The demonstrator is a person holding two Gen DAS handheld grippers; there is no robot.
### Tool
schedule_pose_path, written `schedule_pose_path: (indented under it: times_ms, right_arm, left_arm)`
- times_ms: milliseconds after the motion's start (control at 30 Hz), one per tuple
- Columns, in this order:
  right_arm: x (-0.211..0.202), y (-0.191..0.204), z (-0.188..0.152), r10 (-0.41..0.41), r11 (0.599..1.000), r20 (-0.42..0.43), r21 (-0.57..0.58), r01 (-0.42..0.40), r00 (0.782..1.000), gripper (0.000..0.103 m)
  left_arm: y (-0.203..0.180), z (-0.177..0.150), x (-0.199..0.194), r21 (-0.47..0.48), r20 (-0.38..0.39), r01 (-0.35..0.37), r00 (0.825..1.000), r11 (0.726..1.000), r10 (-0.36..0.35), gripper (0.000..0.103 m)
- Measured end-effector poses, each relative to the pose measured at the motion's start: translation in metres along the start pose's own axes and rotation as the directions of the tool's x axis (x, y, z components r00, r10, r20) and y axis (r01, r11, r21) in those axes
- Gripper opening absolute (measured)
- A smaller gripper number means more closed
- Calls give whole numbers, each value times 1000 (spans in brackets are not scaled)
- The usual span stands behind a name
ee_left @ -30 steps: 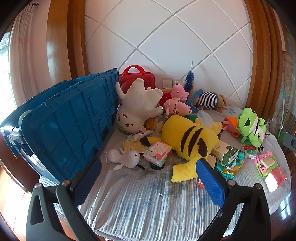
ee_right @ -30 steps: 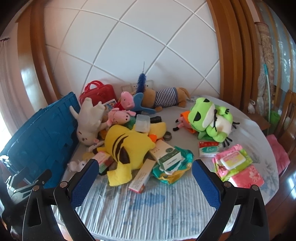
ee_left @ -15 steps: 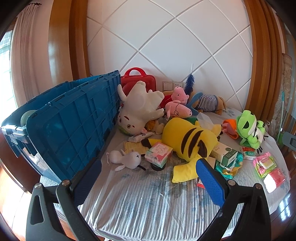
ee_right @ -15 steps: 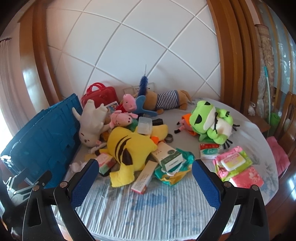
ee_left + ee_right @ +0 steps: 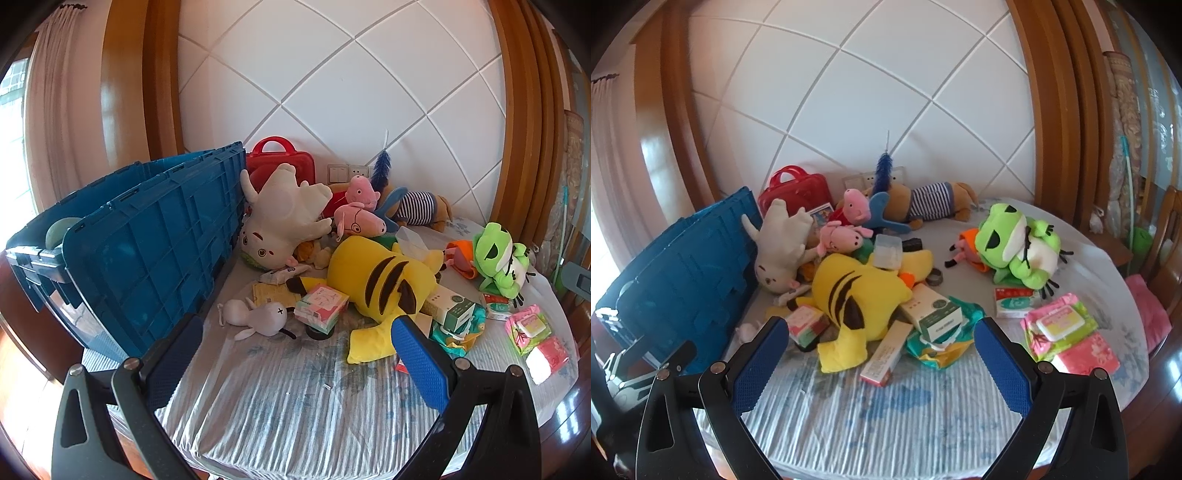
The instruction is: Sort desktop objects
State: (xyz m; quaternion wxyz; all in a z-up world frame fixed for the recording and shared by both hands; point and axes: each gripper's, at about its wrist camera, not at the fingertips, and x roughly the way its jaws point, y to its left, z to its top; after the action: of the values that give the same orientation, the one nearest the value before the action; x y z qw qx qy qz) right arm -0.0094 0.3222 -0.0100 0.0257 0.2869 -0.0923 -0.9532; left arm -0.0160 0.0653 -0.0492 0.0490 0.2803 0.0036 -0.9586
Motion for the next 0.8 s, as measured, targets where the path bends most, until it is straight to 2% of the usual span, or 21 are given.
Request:
schedule_pose_path:
  times_ms: [500, 633, 800]
  right_arm:
    - [2, 0, -1, 4, 1000, -8, -6, -4, 1000, 102]
    - [24, 0, -8, 15, 1000, -41, -15, -16, 999, 102]
    - [77, 10, -27, 49, 997, -144, -58, -58, 988, 102]
  left_arm:
    - [0, -4, 4, 1, -4, 7, 1000, 1000, -7, 103]
    - [-4, -20, 23, 17, -24, 32, 999, 999, -32, 103]
    - [-8, -43, 62, 15, -75, 105, 992, 994, -104, 103]
